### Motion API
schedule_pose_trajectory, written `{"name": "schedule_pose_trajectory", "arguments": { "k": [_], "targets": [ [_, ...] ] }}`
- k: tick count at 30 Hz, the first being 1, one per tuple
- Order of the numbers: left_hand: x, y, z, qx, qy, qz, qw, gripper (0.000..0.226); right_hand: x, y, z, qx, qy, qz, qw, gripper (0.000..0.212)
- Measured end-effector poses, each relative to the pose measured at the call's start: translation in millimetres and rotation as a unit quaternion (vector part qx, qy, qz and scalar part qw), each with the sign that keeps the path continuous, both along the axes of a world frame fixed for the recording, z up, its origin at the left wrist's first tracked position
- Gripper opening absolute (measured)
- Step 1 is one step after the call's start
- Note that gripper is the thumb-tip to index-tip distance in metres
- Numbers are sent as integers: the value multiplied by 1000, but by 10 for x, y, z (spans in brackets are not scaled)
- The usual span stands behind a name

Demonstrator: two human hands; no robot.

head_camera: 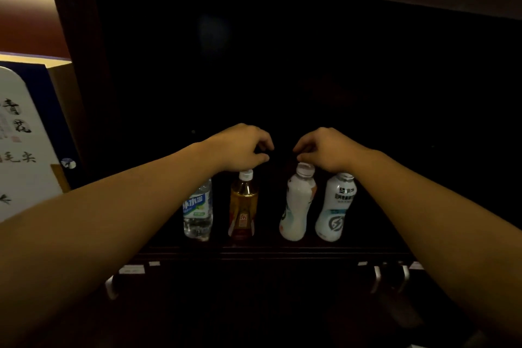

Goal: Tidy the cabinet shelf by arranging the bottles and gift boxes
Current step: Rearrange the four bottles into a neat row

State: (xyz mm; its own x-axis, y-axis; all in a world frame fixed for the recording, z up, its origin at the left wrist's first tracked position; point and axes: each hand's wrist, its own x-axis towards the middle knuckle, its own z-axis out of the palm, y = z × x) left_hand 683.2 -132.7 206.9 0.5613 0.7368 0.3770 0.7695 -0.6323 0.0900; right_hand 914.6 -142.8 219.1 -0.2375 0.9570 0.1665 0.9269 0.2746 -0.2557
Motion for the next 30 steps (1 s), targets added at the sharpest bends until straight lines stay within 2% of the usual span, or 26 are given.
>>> {"name": "schedule_pose_trajectory", "arguments": {
  "k": [6, 9, 13, 21, 25, 30],
  "targets": [
    [571, 99, 60, -40, 24, -47, 998, 39, 567, -77, 72, -22, -69, -96, 993, 36],
    [781, 183, 41, -68, 47, -59, 995, 39, 753, -73, -2, -53, -74, -123, 988, 35],
    [954, 268, -37, -103, 89, -62, 989, 38, 869, -43, -99, -69, -57, -121, 989, 22],
    [1055, 325, -94, -112, 105, -61, 986, 46, 921, 37, -113, -81, -18, -109, 991, 23],
    [1067, 326, -68, -116, 113, -60, 985, 48, 909, 51, -127, -82, -27, -108, 990, 32],
    [1074, 321, -83, -114, 106, -48, 987, 48, 873, 22, -133, -72, -31, -109, 991, 28]
  ]
}}
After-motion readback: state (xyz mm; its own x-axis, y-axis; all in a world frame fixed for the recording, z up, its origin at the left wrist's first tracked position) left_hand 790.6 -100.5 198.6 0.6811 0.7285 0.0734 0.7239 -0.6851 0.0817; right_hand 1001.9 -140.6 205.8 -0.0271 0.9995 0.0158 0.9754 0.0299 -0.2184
